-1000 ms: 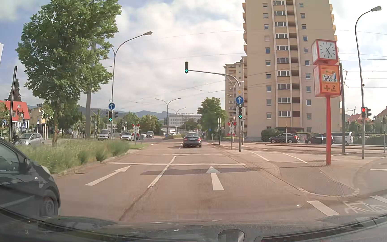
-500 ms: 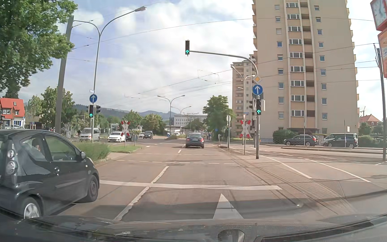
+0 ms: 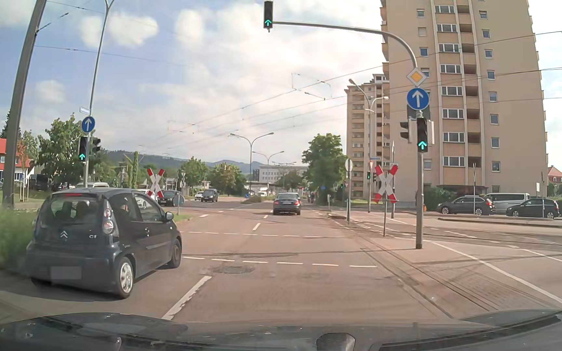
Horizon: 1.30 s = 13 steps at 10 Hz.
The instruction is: Follow the waypoints while adhering to traffic rules and regulations
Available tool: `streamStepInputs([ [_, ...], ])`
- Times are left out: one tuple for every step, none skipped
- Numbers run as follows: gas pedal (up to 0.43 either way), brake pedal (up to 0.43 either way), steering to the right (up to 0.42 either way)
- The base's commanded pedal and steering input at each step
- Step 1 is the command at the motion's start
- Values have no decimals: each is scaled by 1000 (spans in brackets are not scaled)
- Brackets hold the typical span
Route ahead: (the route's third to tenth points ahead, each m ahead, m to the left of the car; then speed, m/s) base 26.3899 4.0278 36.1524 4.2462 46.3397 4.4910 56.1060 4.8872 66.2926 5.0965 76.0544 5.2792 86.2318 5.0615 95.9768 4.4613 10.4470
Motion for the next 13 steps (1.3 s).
streamStepInputs([
  [67,0,-21],
  [67,0,-20],
  [67,0,-18],
  [67,0,-16],
  [67,0,-16],
  [59,0,-15],
  [59,0,-14],
  [59,0,-15],
  [59,0,-8],
  [59,0,1],
  [59,0,5],
  [59,0,5],
  [59,0,5],
])
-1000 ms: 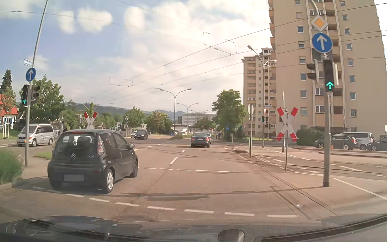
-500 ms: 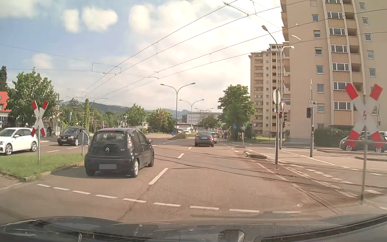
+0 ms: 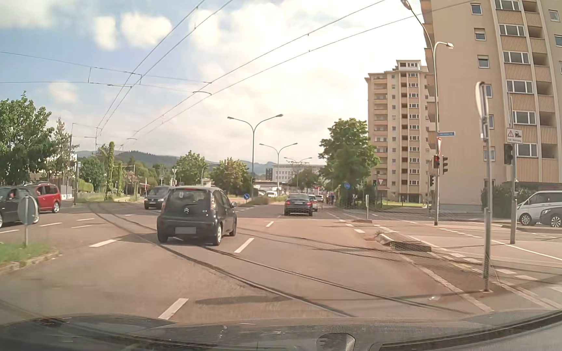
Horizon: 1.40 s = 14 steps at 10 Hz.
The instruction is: Follow the waypoints while adhering to traffic rules and regulations
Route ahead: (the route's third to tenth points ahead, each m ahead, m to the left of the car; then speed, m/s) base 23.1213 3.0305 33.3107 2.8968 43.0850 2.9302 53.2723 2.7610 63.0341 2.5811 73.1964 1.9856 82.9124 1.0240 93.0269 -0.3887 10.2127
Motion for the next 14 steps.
streamStepInputs([
  [59,0,4],
  [59,0,2],
  [59,0,-2],
  [59,0,-3],
  [59,0,-3],
  [59,0,-2],
  [59,0,0],
  [67,0,0],
  [67,0,0],
  [67,0,0],
  [67,0,0],
  [67,0,2],
  [67,0,3],
  [67,0,2],
])
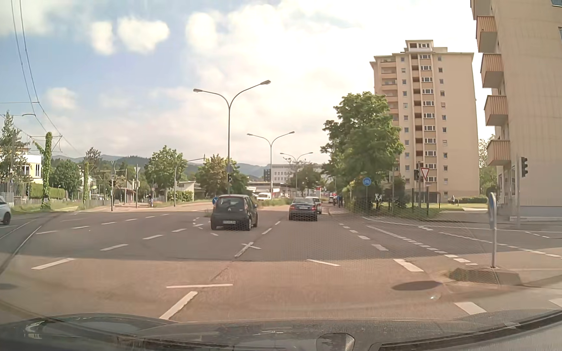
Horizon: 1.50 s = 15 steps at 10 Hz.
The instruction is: Follow the waypoints while adhering to traffic rules and regulations
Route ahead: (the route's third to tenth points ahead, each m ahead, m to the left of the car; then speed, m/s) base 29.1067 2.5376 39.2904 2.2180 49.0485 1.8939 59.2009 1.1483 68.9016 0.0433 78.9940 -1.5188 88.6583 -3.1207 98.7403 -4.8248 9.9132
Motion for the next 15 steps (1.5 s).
streamStepInputs([
  [67,0,1],
  [67,0,2],
  [67,0,1],
  [79,0,1],
  [79,0,1],
  [79,0,1],
  [87,0,3],
  [87,0,3],
  [87,0,3],
  [98,0,3],
  [98,0,3],
  [98,0,3],
  [98,0,3],
  [98,0,3],
  [98,0,3],
])
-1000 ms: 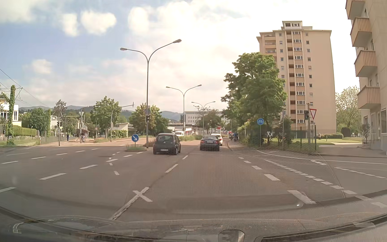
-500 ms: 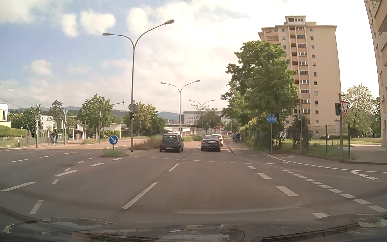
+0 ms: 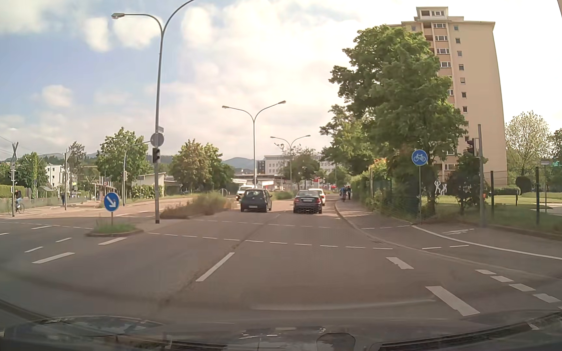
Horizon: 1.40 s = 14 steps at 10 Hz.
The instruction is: Follow the waypoints while adhering to traffic rules and regulations
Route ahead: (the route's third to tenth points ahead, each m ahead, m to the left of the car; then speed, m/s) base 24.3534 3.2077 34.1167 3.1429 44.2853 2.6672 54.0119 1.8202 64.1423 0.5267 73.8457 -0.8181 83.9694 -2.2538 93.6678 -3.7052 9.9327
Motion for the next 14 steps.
streamStepInputs([
  [98,0,3],
  [98,0,3],
  [98,0,3],
  [98,0,3],
  [98,0,3],
  [98,0,3],
  [98,0,3],
  [98,0,3],
  [98,0,3],
  [98,0,3],
  [87,0,3],
  [87,0,3],
  [67,0,5],
  [67,0,11],
])
